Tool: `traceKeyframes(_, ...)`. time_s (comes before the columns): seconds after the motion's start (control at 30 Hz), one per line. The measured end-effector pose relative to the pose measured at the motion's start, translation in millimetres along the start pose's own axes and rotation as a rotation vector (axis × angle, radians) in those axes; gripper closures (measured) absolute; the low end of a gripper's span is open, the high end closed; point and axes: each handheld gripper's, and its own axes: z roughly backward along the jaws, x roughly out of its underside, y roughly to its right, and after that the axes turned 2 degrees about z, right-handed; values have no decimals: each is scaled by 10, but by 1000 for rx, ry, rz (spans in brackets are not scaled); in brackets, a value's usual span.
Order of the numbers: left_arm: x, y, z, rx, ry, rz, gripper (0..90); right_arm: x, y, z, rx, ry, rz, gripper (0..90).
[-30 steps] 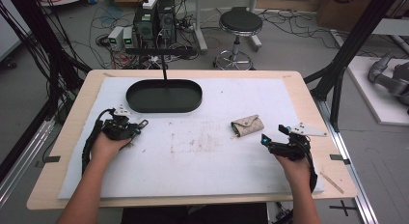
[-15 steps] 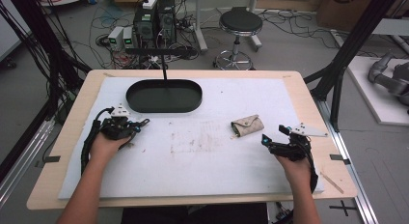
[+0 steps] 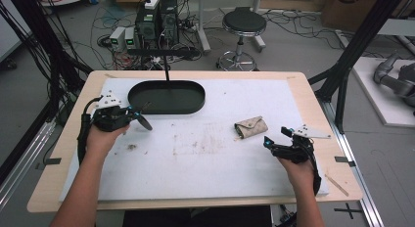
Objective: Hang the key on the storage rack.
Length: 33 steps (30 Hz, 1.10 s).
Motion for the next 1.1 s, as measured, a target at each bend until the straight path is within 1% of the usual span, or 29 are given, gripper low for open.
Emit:
traceKeyframes(0.03, -35, -6, -1, -1, 11, 8, 837, 0, -1, 2, 0, -1, -6, 160)
traceKeyframes(0.07, -109, -20, -6, -4, 23, 6, 838, 5, 3, 4, 2, -1, -6, 160)
traceKeyframes(0.1, -109, -20, -6, -4, 23, 6, 838, 5, 3, 4, 2, -1, -6, 160)
traceKeyframes(0.17, -184, -37, -10, -11, 36, 8, 837, 9, 7, 3, 0, -3, -8, 160)
traceKeyframes(0.2, -262, -66, -8, -11, 47, 10, 837, 10, 10, -1, 0, -2, -8, 159)
traceKeyframes(0.23, -262, -66, -8, -11, 47, 10, 838, 10, 10, -1, 0, -2, -8, 159)
traceKeyframes(0.27, -342, -93, -8, -12, 64, 8, 838, 11, 8, -3, -2, -5, -7, 160)
traceKeyframes(0.3, -342, -93, -8, -12, 64, 8, 838, 11, 8, -3, -2, -5, -7, 160)
traceKeyframes(0.33, -382, -105, -6, -14, 73, 12, 838, 12, 6, -9, -2, -6, -6, 160)
traceKeyframes(0.37, -461, -136, -10, -12, 88, 13, 837, 13, 6, -11, -1, -7, -7, 159)
traceKeyframes(0.4, -501, -148, -13, -18, 93, 13, 837, 14, 7, -13, -2, -6, -6, 159)
traceKeyframes(0.43, -501, -148, -13, -18, 93, 13, 838, 15, 8, -15, -3, -5, -7, 159)
traceKeyframes(0.47, -581, -178, -23, -27, 101, 11, 837, 16, 9, -14, -1, -4, -5, 160)
traceKeyframes(0.5, -581, -178, -23, -27, 101, 11, 837, 16, 9, -14, -1, -4, -5, 160)
traceKeyframes(0.53, -654, -209, -34, -45, 102, 4, 837, 17, 9, -11, -2, -6, -11, 160)
traceKeyframes(0.57, -654, -209, -34, -45, 102, 4, 837, 17, 9, -11, -2, -6, -11, 160)
traceKeyframes(0.6, -725, -254, -50, -52, 98, -1, 837, 20, 16, -7, 1, -6, -8, 160)
traceKeyframes(0.63, -759, -277, -56, -59, 96, -4, 837, 21, 21, -5, 2, -4, -10, 160)
traceKeyframes(0.67, -787, -298, -61, -65, 101, 5, 837, 23, 24, -5, 2, -3, -11, 160)
traceKeyframes(0.7, -787, -298, -61, -65, 101, 5, 837, 23, 24, -5, 2, -3, -11, 160)
traceKeyframes(0.73, -845, -346, -77, -69, 109, 11, 837, 26, 30, -2, 1, -6, -15, 160)
traceKeyframes(0.77, -845, -346, -77, -69, 109, 11, 837, 26, 30, -2, 1, -6, -15, 160)
traceKeyframes(0.83, -900, -392, -95, -80, 118, 20, 837, 29, 37, 2, 2, 0, -14, 160)
traceKeyframes(0.87, -955, -437, -128, -83, 115, 25, 837, 31, 40, 2, 1, 0, -17, 160)
traceKeyframes(0.9, -955, -437, -128, -83, 115, 25, 837, 31, 40, 2, 1, 0, -17, 160)
traceKeyframes(0.97, -1007, -472, -165, -94, 102, 15, 837, 34, 42, 8, 2, -2, -19, 159)
traceKeyframes(1.0, -1042, -512, -202, -97, 97, 22, 837, 35, 45, 8, 2, -1, -19, 160)
traceKeyframes(1.1, -1073, -548, -247, -104, 85, 22, 837, 40, 54, 13, 5, -3, -20, 160)
